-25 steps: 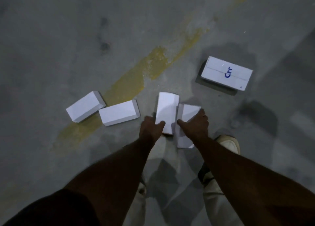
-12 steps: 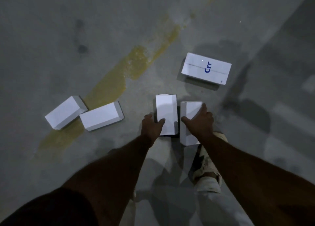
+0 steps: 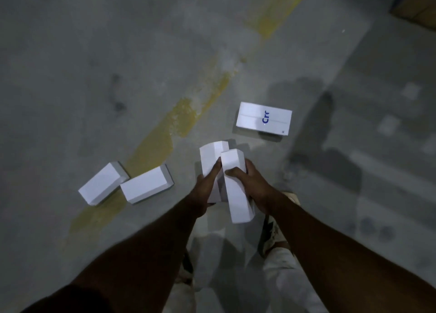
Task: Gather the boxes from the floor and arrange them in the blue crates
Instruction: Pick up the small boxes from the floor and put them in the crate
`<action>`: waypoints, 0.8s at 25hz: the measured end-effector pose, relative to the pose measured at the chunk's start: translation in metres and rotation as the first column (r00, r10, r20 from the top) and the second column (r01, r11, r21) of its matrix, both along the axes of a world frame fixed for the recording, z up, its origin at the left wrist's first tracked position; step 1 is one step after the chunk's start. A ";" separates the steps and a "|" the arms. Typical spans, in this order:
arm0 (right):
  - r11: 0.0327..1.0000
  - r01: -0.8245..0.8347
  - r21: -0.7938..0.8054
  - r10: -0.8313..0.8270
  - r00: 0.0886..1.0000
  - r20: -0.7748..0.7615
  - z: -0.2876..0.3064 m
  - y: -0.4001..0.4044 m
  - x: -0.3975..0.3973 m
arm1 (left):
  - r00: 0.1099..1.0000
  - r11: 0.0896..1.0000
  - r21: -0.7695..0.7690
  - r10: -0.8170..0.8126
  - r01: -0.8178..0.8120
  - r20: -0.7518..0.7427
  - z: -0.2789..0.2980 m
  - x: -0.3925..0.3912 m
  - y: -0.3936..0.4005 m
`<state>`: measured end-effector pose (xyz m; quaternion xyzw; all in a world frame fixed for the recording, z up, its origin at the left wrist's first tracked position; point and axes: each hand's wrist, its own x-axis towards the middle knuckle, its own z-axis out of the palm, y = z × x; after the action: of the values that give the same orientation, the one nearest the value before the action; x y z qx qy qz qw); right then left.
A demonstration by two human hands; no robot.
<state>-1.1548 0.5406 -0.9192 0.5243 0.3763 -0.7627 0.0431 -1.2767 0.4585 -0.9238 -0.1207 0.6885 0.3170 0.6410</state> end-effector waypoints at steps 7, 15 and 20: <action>0.912 0.371 -0.175 -0.391 0.915 -0.097 0.226 0.042 0.038 | 0.961 0.974 0.133 -0.205 0.182 0.186 0.238 0.018 0.050; 0.754 0.623 -0.210 -0.655 0.690 -0.308 0.489 0.070 0.110 | 0.873 0.891 0.443 -0.288 0.093 0.395 0.464 0.040 0.083; 0.582 0.787 -0.202 -0.787 0.484 -0.381 0.607 0.015 0.150 | 0.780 0.794 0.574 -0.482 0.198 0.398 0.577 0.072 0.077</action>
<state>-1.0047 0.5553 -0.3124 0.4550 0.0940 -0.7927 -0.3946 -1.2051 0.5352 -0.3466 0.0998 0.3895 0.3135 0.8603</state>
